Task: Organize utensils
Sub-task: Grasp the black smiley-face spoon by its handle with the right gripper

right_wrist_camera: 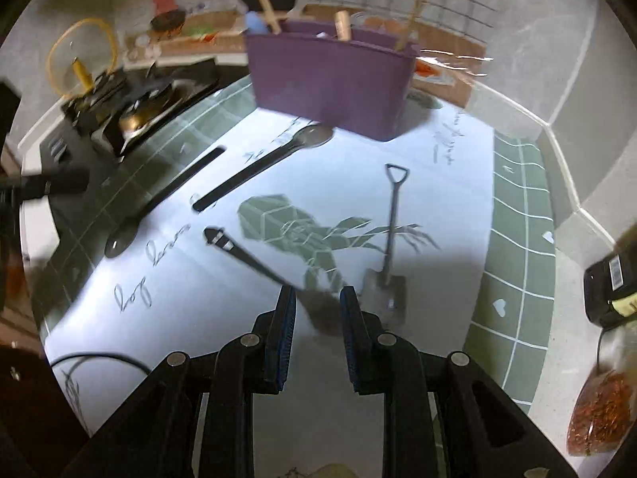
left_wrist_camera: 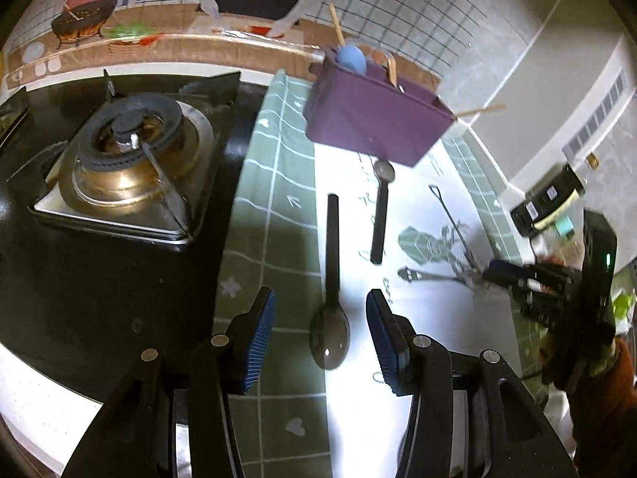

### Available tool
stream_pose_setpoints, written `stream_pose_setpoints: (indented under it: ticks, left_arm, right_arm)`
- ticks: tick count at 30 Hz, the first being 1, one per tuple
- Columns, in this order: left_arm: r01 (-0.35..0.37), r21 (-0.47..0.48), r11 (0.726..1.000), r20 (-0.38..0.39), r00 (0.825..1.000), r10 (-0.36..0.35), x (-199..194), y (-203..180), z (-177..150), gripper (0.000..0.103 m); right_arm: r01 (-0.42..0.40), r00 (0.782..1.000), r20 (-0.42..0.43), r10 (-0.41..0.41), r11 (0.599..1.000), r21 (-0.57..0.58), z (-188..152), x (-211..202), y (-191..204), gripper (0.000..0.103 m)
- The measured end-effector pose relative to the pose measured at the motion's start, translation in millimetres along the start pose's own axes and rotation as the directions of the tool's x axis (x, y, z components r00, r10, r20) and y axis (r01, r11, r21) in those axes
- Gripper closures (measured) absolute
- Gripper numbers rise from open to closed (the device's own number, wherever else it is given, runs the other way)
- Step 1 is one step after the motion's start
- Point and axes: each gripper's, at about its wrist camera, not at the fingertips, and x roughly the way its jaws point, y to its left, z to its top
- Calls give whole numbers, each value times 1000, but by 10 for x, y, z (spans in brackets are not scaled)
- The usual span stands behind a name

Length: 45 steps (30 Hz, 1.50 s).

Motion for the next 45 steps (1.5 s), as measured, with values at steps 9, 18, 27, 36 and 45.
stream_pose_setpoints:
  ticks: [9, 18, 27, 36, 45]
  left_arm:
    - [-20, -14, 1000, -53, 998, 19, 168, -66, -11, 55]
    - [-50, -36, 998, -78, 996, 47, 286, 13, 24, 55]
    - [-32, -37, 999, -110, 994, 28, 416, -37, 38, 55]
    - [-28, -16, 999, -104, 994, 26, 367, -119, 43, 55]
    - [-20, -45, 999, -114, 993, 14, 462, -139, 105, 55]
  right_arm:
    - [48, 999, -11, -47, 980, 194, 116, 300, -459, 82]
    - [2, 1000, 14, -6, 970, 242, -14, 274, -503, 81]
    - [-14, 999, 50, 1, 964, 266, -282, 193, -437, 66]
    - [92, 993, 51, -106, 967, 236, -145, 314, -154, 62]
    - [138, 986, 45, -161, 935, 326, -182, 289, -133, 60]
